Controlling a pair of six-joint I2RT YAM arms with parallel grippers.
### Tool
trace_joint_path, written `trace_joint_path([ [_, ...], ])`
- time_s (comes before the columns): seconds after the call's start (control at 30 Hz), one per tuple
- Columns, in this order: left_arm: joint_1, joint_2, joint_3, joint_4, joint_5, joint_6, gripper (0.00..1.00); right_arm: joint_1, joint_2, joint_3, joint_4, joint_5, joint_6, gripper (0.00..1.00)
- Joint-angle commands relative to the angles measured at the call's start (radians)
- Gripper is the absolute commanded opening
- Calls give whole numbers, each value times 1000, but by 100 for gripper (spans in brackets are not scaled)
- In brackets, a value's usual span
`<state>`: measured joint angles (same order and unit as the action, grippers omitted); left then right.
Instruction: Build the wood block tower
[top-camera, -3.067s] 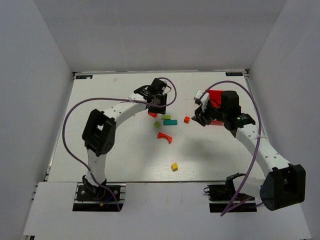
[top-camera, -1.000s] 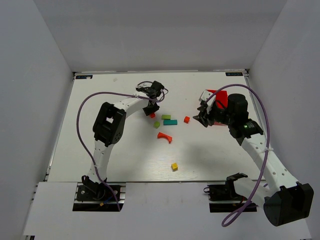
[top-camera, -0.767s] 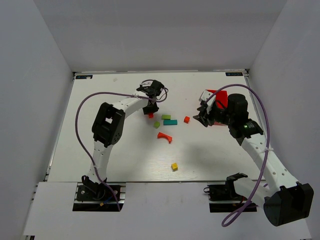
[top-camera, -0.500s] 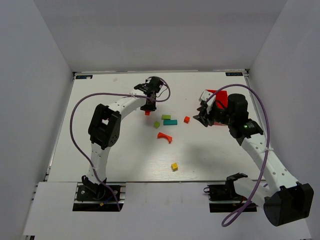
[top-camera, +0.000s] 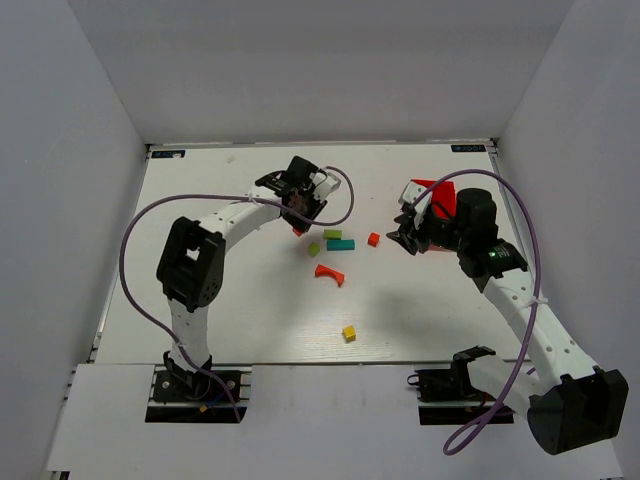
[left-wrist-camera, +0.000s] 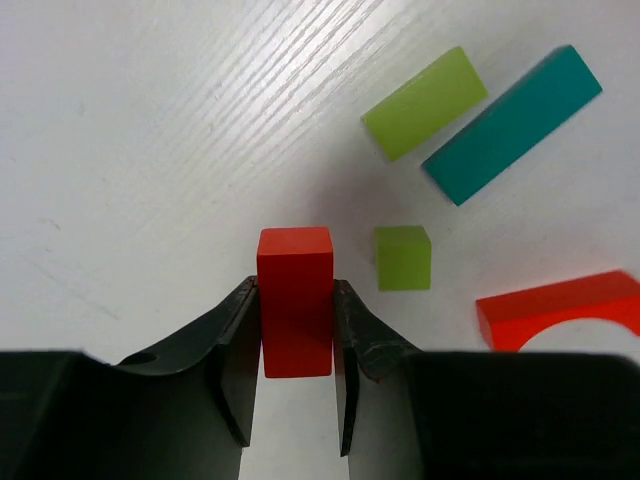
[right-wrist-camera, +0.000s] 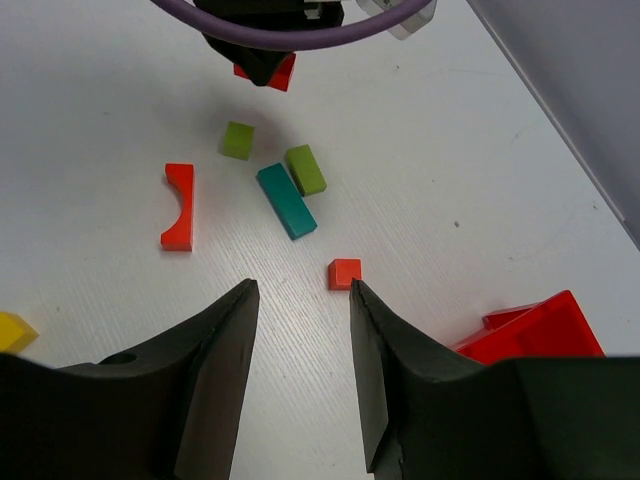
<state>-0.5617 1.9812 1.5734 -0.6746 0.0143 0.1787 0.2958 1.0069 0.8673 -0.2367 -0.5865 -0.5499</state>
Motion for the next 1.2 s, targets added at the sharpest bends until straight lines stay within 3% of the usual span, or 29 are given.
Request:
trace_joint_path([
  [0.0, 8, -81, -15, 58, 67, 223, 0, -3, -21, -10, 4, -22, 2, 48],
  [0.4, 17, 90, 102, -23, 124, 409, 0, -1, -15, -17, 2, -27, -10, 48],
  [0.7, 17, 90, 68, 17, 231, 501, 0, -3, -14, -22, 5, -30, -18, 48],
  [1.17, -1, 153, 111, -71, 346, 535, 1, -6, -31, -22, -4, -32, -12, 48],
])
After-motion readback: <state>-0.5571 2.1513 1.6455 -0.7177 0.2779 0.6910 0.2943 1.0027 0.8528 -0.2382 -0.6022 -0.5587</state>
